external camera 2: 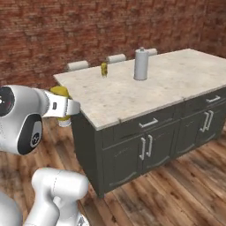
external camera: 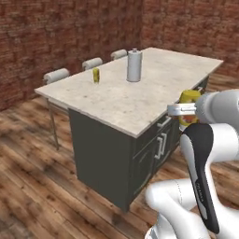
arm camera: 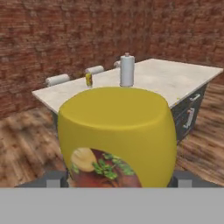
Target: The dining table condiment station is running low on mustard. Refill the condiment station by opening the cabinet and taking the mustard from the cabinet and placing it on the dining table.
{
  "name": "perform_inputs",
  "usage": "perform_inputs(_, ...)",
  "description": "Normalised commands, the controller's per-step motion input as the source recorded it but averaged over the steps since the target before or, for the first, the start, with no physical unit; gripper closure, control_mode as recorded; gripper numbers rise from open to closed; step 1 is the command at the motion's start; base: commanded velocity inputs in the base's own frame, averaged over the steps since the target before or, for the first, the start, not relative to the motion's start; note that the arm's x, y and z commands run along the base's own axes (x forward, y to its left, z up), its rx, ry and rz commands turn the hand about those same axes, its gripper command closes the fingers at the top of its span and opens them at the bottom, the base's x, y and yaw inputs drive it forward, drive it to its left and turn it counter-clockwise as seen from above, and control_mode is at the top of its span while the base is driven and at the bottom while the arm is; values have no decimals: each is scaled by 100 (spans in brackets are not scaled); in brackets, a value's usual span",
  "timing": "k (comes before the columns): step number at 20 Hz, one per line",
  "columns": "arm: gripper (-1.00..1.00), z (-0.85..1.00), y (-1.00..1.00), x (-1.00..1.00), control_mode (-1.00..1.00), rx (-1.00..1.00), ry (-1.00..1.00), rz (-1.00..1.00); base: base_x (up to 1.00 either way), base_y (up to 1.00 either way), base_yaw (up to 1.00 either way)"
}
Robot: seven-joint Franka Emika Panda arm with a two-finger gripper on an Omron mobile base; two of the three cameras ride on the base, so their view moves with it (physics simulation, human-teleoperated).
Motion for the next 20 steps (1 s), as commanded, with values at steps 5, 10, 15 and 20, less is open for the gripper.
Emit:
perform_inputs(5,100,0,0,0,100,0,0,0,92,63,36)
perform_inputs(10,100,0,0,0,100,0,0,0,74,55,15)
perform_inputs(15,100,0,0,0,100,0,0,0,60,50,1)
perform_inputs(20,100,0,0,0,100,0,0,0,56,36,-11)
